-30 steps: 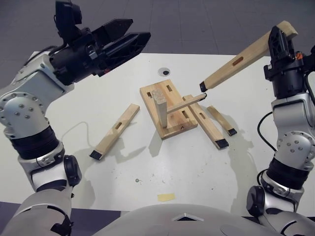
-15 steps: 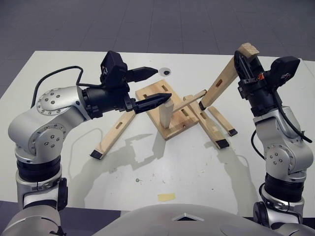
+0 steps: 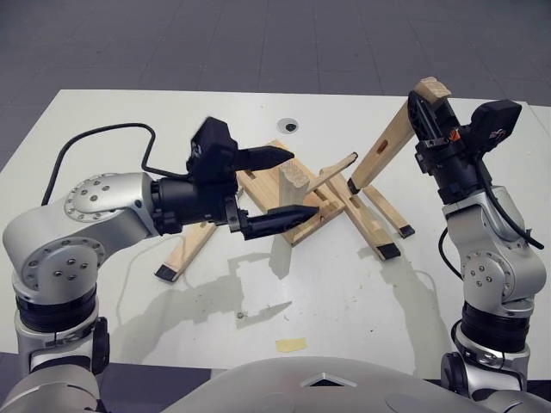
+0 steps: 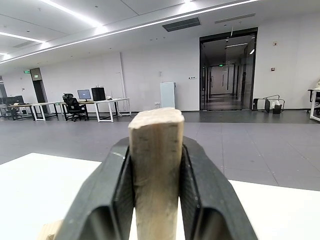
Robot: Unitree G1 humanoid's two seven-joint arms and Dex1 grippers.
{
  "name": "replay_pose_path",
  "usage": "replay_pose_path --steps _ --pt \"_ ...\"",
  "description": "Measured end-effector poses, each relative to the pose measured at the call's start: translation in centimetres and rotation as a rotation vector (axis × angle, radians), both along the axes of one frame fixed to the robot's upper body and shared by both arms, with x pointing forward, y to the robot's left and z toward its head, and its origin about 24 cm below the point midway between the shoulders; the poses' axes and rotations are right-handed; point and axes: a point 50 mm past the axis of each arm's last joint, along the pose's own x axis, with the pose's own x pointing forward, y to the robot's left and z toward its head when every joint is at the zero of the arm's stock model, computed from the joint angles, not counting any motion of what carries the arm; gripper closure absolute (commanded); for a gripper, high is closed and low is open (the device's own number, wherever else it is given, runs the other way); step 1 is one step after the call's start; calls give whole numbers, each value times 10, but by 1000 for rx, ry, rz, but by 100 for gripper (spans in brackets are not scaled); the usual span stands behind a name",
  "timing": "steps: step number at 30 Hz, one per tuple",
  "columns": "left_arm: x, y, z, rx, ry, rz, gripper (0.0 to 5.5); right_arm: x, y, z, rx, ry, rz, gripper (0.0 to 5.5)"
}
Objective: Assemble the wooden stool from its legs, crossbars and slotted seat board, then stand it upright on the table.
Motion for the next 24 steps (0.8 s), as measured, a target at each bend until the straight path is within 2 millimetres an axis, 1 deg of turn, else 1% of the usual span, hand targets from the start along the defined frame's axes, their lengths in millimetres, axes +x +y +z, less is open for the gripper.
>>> replay_pose_path --steps 3,5,8,9,10,12,14,15,16,18,24 --pt "8 -5 -7 47 -54 100 10 0 1 1 2 -4 5 449" --pt "12 -12 -10 39 -73 141 10 1 2 0 6 -4 6 449" --pt "14 -22 -13 11 -79 175 59 1 3 -1 -5 -3 -5 449" --pt "14 -23 -14 11 -79 182 74 1 3 -1 -8 -3 -7 449" --pt "15 -22 -13 12 -83 188 84 1 2 -1 -10 -3 -11 449" --pt "17 -20 -13 17 -90 207 126 1 2 -1 -9 -3 -11 449" --pt "22 -15 -13 22 -104 245 161 1 3 -1 -8 -4 -7 449" --pt "25 -13 -14 22 -107 262 168 1 4 -1 -14 -7 8 449" --pt "28 -11 -15 29 -110 285 194 1 5 -1 -22 -10 25 449" --pt "34 -7 -17 39 -111 319 217 0 7 0 -30 -20 52 449" --pt "36 -11 -23 66 -119 295 317 8 11 7 -16 -63 99 449"
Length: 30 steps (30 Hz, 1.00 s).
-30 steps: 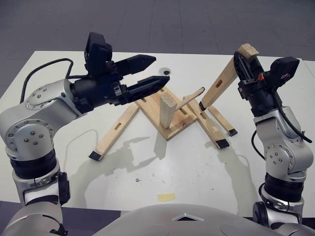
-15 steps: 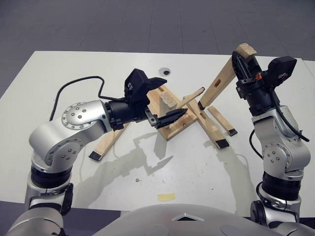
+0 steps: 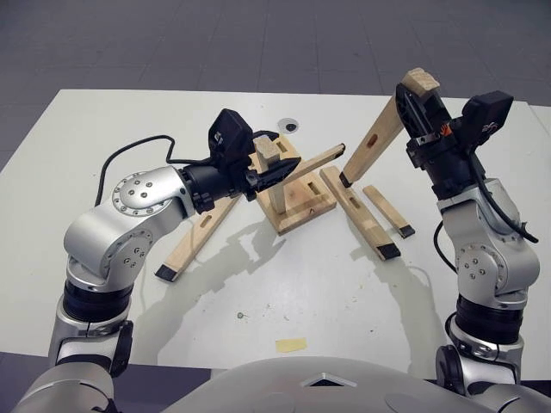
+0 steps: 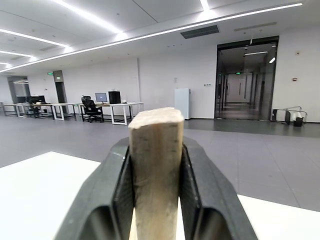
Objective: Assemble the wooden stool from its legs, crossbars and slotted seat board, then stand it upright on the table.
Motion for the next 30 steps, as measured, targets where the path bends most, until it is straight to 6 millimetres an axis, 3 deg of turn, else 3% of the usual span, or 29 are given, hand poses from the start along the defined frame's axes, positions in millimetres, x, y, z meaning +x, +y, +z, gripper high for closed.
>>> replay_pose_path --steps 1,11,30 --pt "0 0 -1 3 2 -5 336 2 0 0 -1 0 2 449" --pt "2 10 7 -36 -11 -9 341 12 6 -11 55 32 41 449" --pt "-3 -1 -4 3 -51 -21 341 14 31 -25 -65 48 107 449"
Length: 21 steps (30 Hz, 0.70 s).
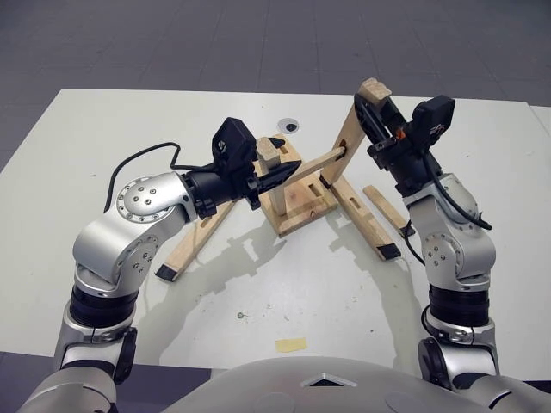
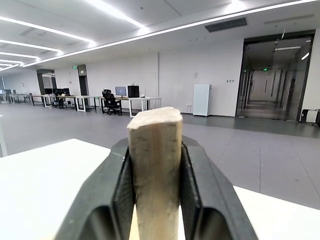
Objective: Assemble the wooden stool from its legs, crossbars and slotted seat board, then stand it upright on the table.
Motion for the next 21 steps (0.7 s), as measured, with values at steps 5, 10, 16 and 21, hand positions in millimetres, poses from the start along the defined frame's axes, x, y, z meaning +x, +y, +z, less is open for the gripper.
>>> replay_pose_path --steps 5,10,16,21 --pt "-1 0 0 4 -9 0 342 -4 -2 2 -30 -3 16 449" --pt "-1 0 -1 8 -13 -2 342 -5 -1 3 -17 4 14 449" --pt "-1 -2 -2 13 -23 -1 344 -7 4 6 16 -9 7 449" --pt "-2 -2 -3 20 -32 6 344 -10 8 8 3 -24 2 449"
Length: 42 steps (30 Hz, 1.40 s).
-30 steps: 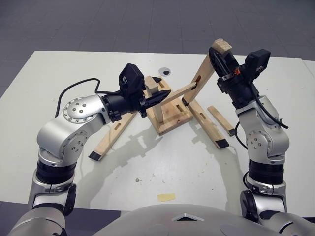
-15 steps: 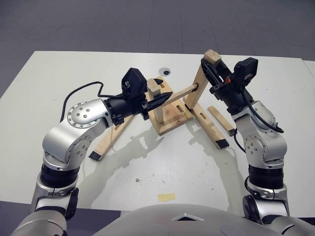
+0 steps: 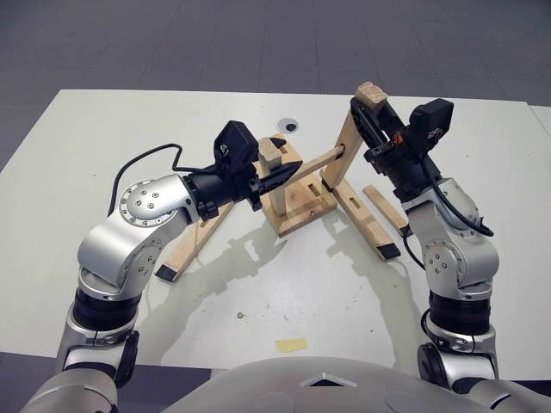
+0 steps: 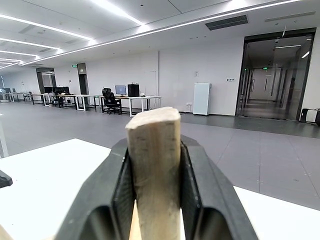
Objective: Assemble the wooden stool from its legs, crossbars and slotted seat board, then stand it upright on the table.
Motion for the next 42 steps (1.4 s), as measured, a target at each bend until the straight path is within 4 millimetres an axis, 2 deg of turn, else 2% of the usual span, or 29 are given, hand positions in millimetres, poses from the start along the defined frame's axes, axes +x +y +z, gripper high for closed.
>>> replay_pose_path --steps 11,17,21,26,35,42 --pt "-1 -2 -1 -6 -6 4 345 1 -2 16 28 -18 15 449" --pt "0 -1 -1 -2 -11 13 345 -1 -10 3 155 125 21 449" --pt "0 -2 -2 -1 -11 16 345 -1 -14 -2 189 156 24 449" --pt "1 -2 -2 -9 -13 13 345 3 -22 2 79 175 48 449" --pt "2 -2 -3 -2 -21 10 347 30 -29 4 -82 293 156 448" --pt "4 0 -4 -1 -16 17 347 25 -27 -9 -85 263 109 446"
